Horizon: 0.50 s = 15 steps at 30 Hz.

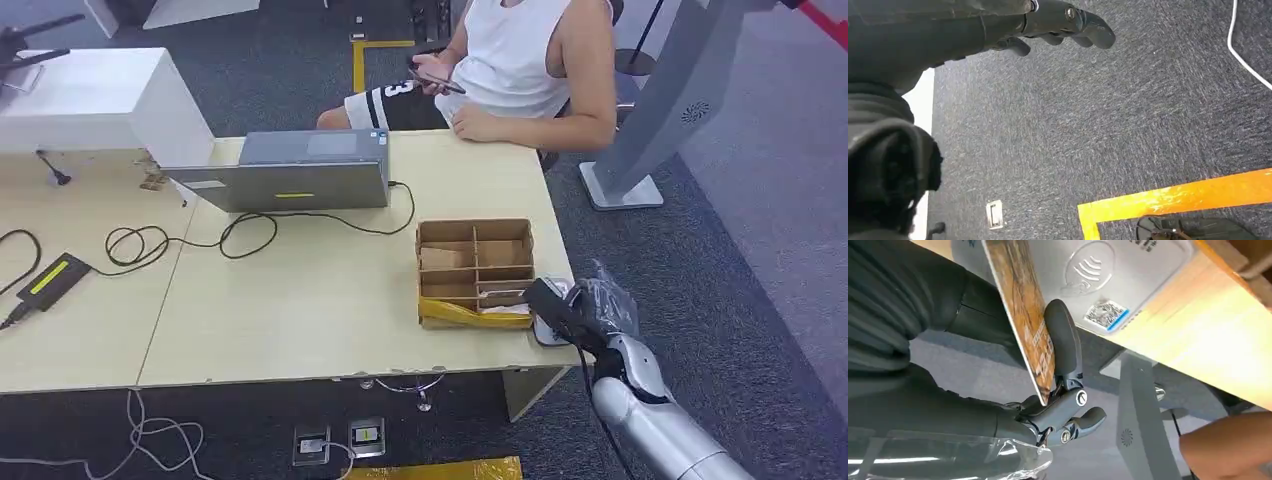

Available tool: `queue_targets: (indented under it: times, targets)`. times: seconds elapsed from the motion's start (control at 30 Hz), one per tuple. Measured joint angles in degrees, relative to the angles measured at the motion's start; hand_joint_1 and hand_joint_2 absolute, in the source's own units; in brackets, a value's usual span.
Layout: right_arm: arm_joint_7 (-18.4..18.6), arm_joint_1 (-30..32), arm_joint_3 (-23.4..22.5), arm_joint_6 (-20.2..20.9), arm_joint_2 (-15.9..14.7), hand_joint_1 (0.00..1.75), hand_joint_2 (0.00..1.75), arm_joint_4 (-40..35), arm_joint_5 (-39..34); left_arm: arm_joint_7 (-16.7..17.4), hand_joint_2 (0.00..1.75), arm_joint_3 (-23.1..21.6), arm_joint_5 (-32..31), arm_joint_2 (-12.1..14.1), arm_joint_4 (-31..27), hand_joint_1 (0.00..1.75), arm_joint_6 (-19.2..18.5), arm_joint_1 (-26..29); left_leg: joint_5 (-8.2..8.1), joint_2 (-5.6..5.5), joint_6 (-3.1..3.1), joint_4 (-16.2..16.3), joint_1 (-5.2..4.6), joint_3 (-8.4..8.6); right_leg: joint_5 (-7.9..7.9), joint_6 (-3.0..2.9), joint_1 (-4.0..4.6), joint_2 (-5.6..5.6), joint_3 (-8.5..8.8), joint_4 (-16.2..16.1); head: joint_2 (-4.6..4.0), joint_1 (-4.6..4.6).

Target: Pass the card to the sensor for recognition and then transmit it.

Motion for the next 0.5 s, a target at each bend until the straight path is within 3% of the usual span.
queue_targets:
  times: [0.5]
  targets:
    - [1.18,0.05,-0.15,-1.71,-0.48,1.75,1.75,1.55,-0.85,0.0,0.0,-0.94,-0.42,0.04,0.0,0.0,-0.17,-0.16,0.0,0.0,0.0,0.01,0.0,0.01,0.0,0.0,0.0,0.01,0.0,0.0,0.0,-0.02]
